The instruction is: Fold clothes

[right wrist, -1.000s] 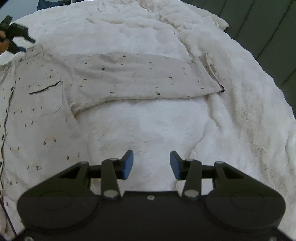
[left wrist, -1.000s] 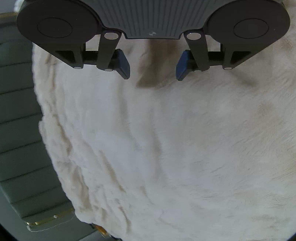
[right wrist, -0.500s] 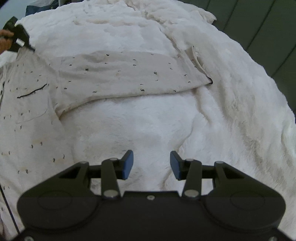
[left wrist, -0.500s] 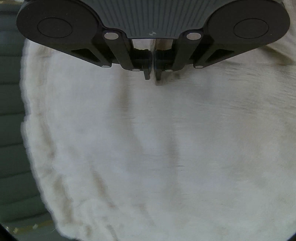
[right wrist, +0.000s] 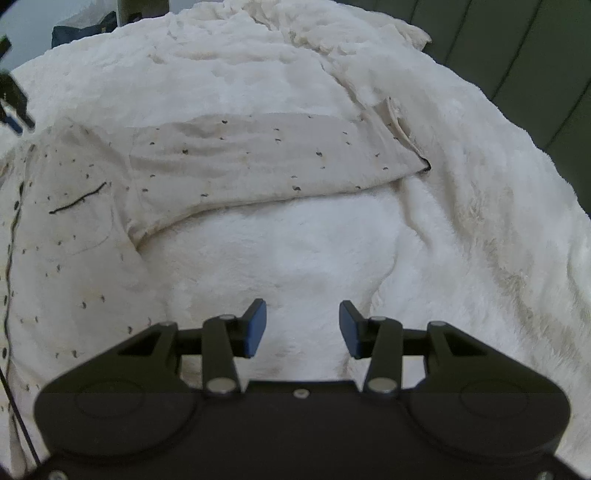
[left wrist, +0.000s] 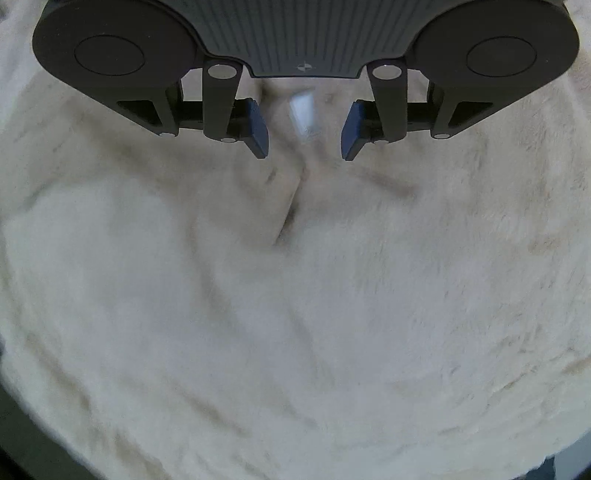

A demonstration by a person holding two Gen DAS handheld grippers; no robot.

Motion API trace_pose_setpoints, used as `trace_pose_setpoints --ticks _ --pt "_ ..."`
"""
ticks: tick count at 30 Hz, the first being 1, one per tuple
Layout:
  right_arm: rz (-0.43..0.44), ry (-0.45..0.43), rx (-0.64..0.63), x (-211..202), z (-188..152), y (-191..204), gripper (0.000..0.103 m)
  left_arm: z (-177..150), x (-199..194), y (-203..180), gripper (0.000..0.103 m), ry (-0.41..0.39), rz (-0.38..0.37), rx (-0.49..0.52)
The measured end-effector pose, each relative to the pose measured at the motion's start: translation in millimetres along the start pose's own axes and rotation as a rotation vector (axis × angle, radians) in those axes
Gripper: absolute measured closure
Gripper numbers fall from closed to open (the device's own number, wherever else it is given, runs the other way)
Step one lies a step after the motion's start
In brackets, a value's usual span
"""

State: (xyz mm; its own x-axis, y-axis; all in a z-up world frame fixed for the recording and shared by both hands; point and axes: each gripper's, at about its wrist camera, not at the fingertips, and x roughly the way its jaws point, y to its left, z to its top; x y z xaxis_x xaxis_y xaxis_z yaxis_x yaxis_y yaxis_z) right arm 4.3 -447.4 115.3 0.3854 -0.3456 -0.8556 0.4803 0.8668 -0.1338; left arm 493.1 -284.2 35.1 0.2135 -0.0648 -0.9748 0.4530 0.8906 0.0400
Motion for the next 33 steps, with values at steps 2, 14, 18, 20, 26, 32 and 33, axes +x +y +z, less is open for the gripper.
trace_pose_setpoints --ticks 2,14,18,20,26,32,33 --pt "-0.004 -0.018 -0.02 -6.5 2.0 0.5 0.061 -9.7 14.2 12.1 0.076 -0.001 0.034 -0.045" --pt "-0.025 0.006 -0.026 -17.4 -14.3 -10.9 0.06 -25.4 -29.2 66.1 0.103 -0.19 -0.177 -0.168" --pt "-0.014 -0.005 -0.037 -19.7 -14.1 -4.8 0.061 -34.8 -41.3 61.3 0.103 -0.317 -0.304 -0.142" --pt "-0.014 -0.013 -0.039 -21.0 -12.1 -2.5 0.061 -37.5 -32.3 65.1 0.103 -0.315 -0.325 -0.186" --pt "-0.006 -0.016 -0.059 -21.7 -11.0 5.5 0.061 -27.5 -0.4 28.6 0.079 -0.192 -0.296 -0.179" --pt "-0.001 -0.02 -0.045 -24.3 -9.5 5.6 0.06 -36.7 -31.5 12.7 0.077 -0.295 -0.272 -0.188" --pt "0.0 -0.019 -0.038 -22.8 -9.4 4.8 0.06 -46.1 -38.6 6.4 0.077 -0.316 -0.263 -0.174"
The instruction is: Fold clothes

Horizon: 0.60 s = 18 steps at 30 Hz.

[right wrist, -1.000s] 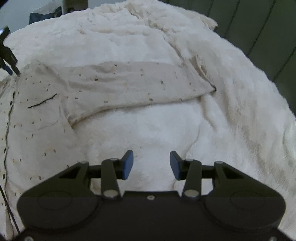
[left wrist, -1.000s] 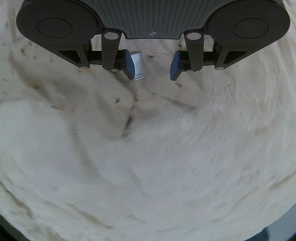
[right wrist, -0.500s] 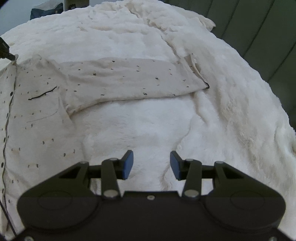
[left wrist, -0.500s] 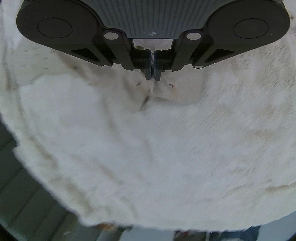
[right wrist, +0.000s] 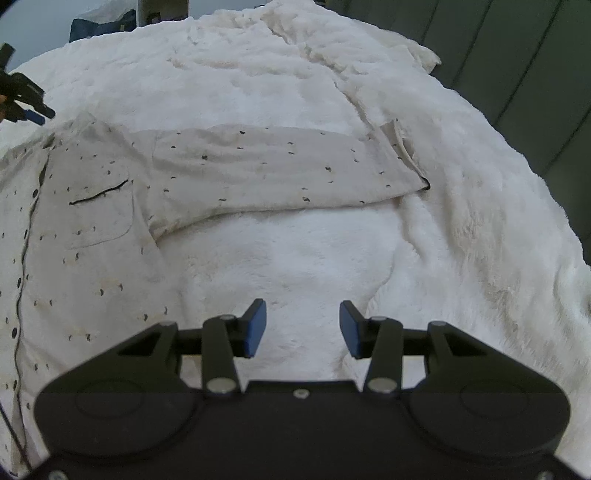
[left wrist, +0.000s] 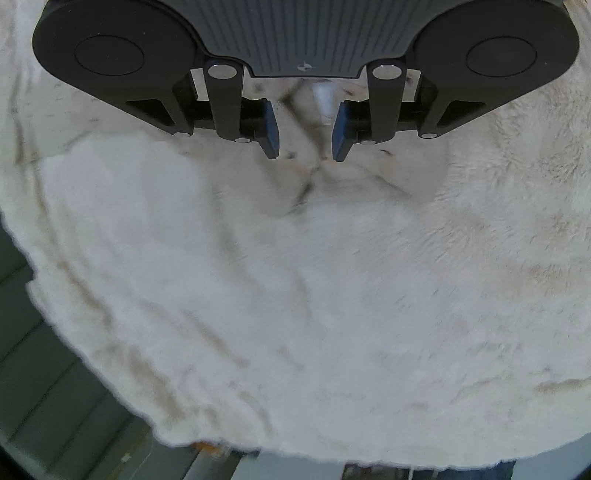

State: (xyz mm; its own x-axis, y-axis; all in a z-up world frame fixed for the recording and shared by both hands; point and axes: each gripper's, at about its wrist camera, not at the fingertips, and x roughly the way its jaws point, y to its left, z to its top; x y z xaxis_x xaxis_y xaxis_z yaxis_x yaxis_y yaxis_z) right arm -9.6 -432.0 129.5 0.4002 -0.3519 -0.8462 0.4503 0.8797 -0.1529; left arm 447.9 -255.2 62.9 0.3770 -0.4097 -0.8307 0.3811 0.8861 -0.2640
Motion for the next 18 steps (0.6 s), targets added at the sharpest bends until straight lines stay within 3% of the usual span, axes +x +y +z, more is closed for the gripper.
trace_pose_setpoints --ticks 5,7,9,13,17,18 --pt "0.078 0.01 0.156 18.4 6.4 -20.3 0.06 -59.9 -15.1 -41.3 0.077 -0.014 -0.008 0.037" --pt "0.155 -0.006 0.31 37.2 15.1 -48.7 0.06 -87.7 -15.7 -61.1 0.077 0.0 -0.046 0.021" --pt "0.168 -0.031 0.389 59.3 30.7 -76.6 0.06 -124.2 -15.0 -88.4 0.077 0.033 -0.105 -0.01" --pt "0.121 -0.096 0.291 104.5 86.6 -115.8 0.059 -184.6 -19.9 -132.9 0.076 0.093 -0.094 -0.012" --pt "0.048 -0.126 0.03 166.5 183.4 -142.5 0.056 -252.0 -20.1 -174.9 0.072 0.157 -0.036 0.035" --pt "0.041 -0.123 0.012 173.4 191.7 -143.7 0.054 -257.1 -19.5 -178.5 0.072 0.158 -0.026 0.041"
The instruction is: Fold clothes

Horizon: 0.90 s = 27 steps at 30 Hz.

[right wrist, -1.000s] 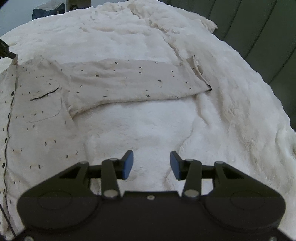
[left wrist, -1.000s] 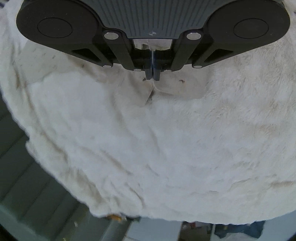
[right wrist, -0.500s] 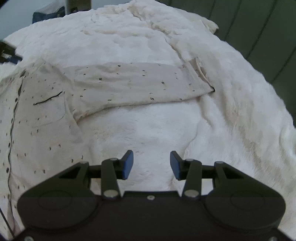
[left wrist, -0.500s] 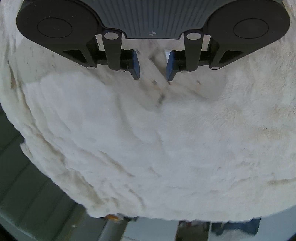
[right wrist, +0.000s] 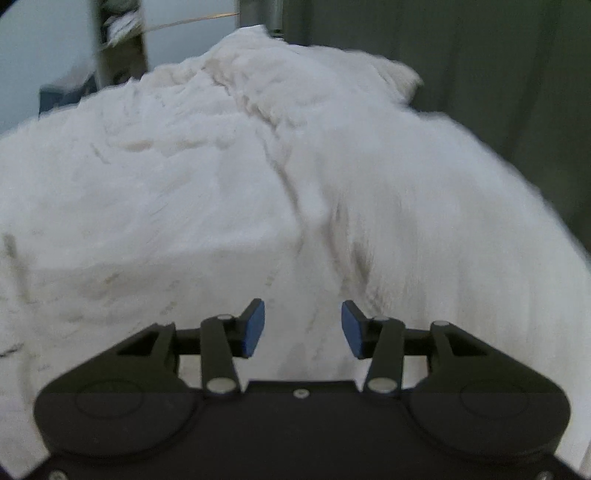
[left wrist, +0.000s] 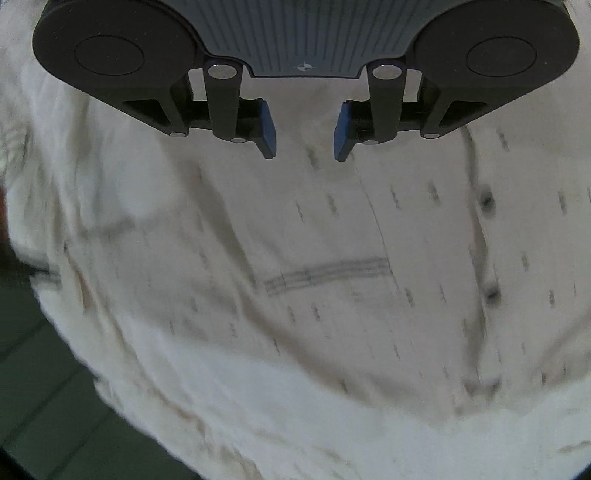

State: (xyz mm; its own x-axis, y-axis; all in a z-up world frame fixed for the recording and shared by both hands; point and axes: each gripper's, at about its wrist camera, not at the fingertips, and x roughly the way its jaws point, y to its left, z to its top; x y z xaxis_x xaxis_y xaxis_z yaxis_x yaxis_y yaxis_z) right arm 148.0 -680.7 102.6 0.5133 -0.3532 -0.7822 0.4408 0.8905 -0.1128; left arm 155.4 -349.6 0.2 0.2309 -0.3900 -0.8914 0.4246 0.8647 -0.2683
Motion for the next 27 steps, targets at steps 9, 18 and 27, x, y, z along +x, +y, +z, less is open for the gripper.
trace_pose_setpoints --ticks 9,18,27 --pt "0.071 0.202 -0.121 119.1 46.2 -18.2 0.103 -60.9 43.6 -91.5 0.07 0.027 0.0 0.213" --pt "-0.066 0.089 -0.283 115.4 65.2 -18.7 0.094 -84.2 59.9 -107.6 0.068 0.09 0.054 0.224" --pt "0.17 0.099 0.047 53.7 48.6 -76.4 0.064 -117.8 5.0 -132.2 0.065 0.028 0.044 0.29"
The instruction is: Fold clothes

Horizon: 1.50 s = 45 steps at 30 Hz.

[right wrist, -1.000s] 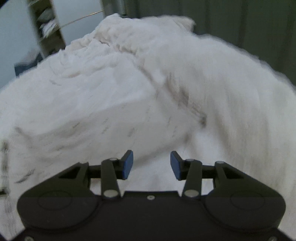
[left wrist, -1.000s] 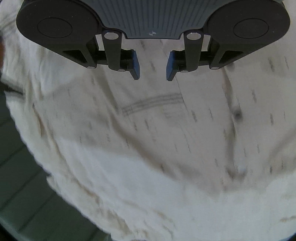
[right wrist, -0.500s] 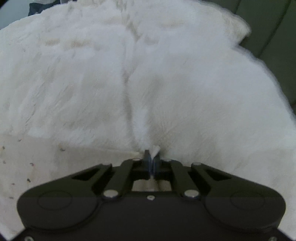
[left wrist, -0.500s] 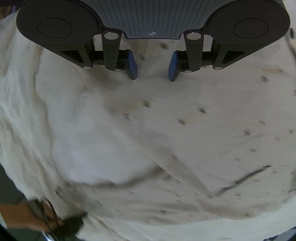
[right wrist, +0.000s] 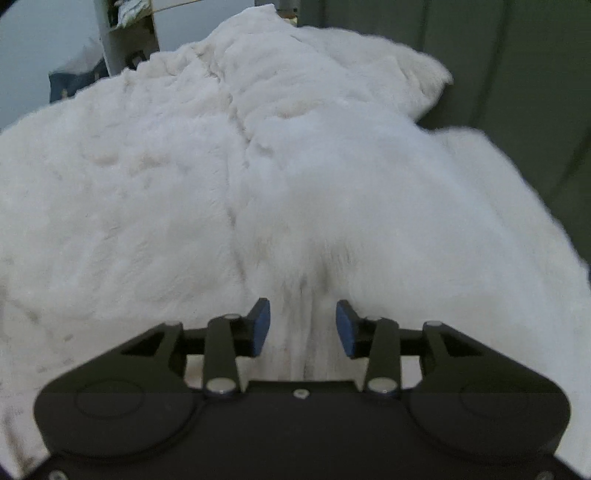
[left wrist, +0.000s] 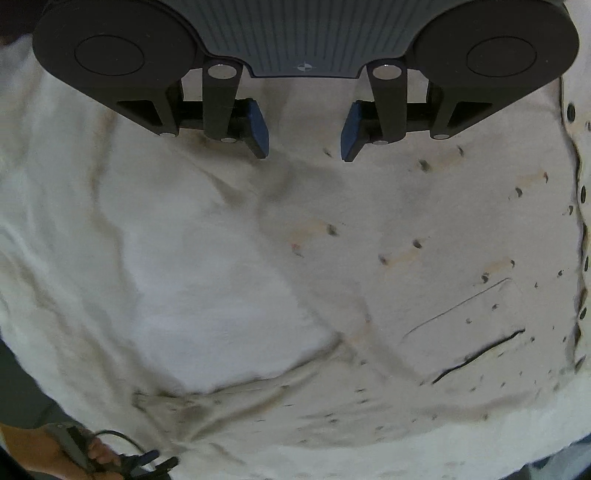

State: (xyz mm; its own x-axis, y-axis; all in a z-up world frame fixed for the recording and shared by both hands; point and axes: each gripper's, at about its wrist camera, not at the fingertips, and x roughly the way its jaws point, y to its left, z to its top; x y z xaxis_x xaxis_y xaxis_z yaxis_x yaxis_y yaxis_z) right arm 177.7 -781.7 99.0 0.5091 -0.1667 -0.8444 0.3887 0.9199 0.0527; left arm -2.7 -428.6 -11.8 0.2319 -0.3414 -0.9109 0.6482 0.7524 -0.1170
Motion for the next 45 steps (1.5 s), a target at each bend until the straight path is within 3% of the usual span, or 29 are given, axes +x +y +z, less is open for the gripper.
trace_pose_setpoints --ticks 2,5,8,10,11,15,17,20,21,22,23,26,27,32,34,36,37,38,42,45 --pt "0.001 0.043 -0.008 -5.4 -24.2 -3.0 0.063 -11.0 -0.5 -17.0 0.062 0.016 -0.013 0.059" --pt "-0.047 0.108 -0.059 2.5 -49.9 -0.2 0.063 -29.5 6.6 -51.6 0.06 0.027 0.012 0.265" --pt "-0.122 0.092 -0.046 18.5 -63.4 1.8 0.068 -37.2 20.1 -72.3 0.06 0.033 0.067 0.391" --pt "-0.117 0.075 -0.007 25.1 -60.7 2.2 0.102 -37.4 29.4 -78.4 0.06 0.019 0.099 0.414" --pt "-0.112 0.082 0.003 28.1 -56.1 2.4 0.103 -34.7 28.1 -79.8 0.06 0.001 0.073 0.421" --pt "-0.151 0.058 -0.015 23.6 -38.7 -0.5 0.103 -36.2 11.1 -84.6 0.06 -0.039 0.003 0.444" --pt "-0.2 0.019 -0.001 11.4 -26.7 -10.5 0.103 -39.8 3.2 -96.0 0.055 -0.052 -0.028 0.448" --pt "-0.213 0.035 -0.051 -2.8 -23.3 -9.9 0.103 -44.6 9.4 -117.0 0.054 -0.039 0.014 0.501" --pt "-0.2 0.036 -0.07 -10.4 -26.6 -4.7 0.096 -43.5 18.5 -121.8 0.055 -0.008 0.056 0.492" --pt "-0.182 0.031 -0.084 -19.6 -31.9 2.2 0.088 -41.7 22.8 -121.8 0.061 0.011 0.074 0.484" --pt "-0.164 0.026 -0.098 -28.8 -37.2 9.0 0.085 -36.9 33.2 -121.4 0.074 0.055 0.09 0.44" --pt "-0.053 0.02 -0.124 -60.3 -62.7 31.8 0.076 -28.2 35.1 -120.2 0.097 0.061 0.084 0.389" --pt "-0.021 0.021 -0.127 -70.8 -72.2 37.4 0.072 -26.9 30.6 -122.1 0.099 0.059 0.075 0.396" --pt "0.096 0.091 -0.12 -112.6 -133.9 74.6 0.071 -25.5 5.5 -135.1 0.103 0.041 0.04 0.465" --pt "0.139 0.125 -0.111 -121.4 -150.6 84.9 0.071 -28.8 1.5 -138.4 0.101 0.038 0.048 0.474" --pt "0.183 0.168 -0.088 -126.2 -169.1 96.1 0.07 -30.9 6.6 -134.4 0.086 0.055 0.055 0.461" --pt "0.2 0.192 -0.078 -128.1 -178.7 101.6 0.07 -33.3 6.0 -132.7 0.07 0.06 0.054 0.455" --pt "0.216 0.219 -0.071 -131.3 -190.4 109.2 0.07 -35.6 3.9 -127.7 0.065 0.066 0.047 0.436" --pt "0.245 0.26 -0.049 -146.8 -221.6 131.8 0.066 -63.6 -50.9 -87.8 0.058 -0.006 0.019 0.345" --pt "0.294 0.29 0.006 -154.8 -242.8 152.7 0.065 -101.2 -90.8 -49.9 0.053 -0.006 0.063 0.351"
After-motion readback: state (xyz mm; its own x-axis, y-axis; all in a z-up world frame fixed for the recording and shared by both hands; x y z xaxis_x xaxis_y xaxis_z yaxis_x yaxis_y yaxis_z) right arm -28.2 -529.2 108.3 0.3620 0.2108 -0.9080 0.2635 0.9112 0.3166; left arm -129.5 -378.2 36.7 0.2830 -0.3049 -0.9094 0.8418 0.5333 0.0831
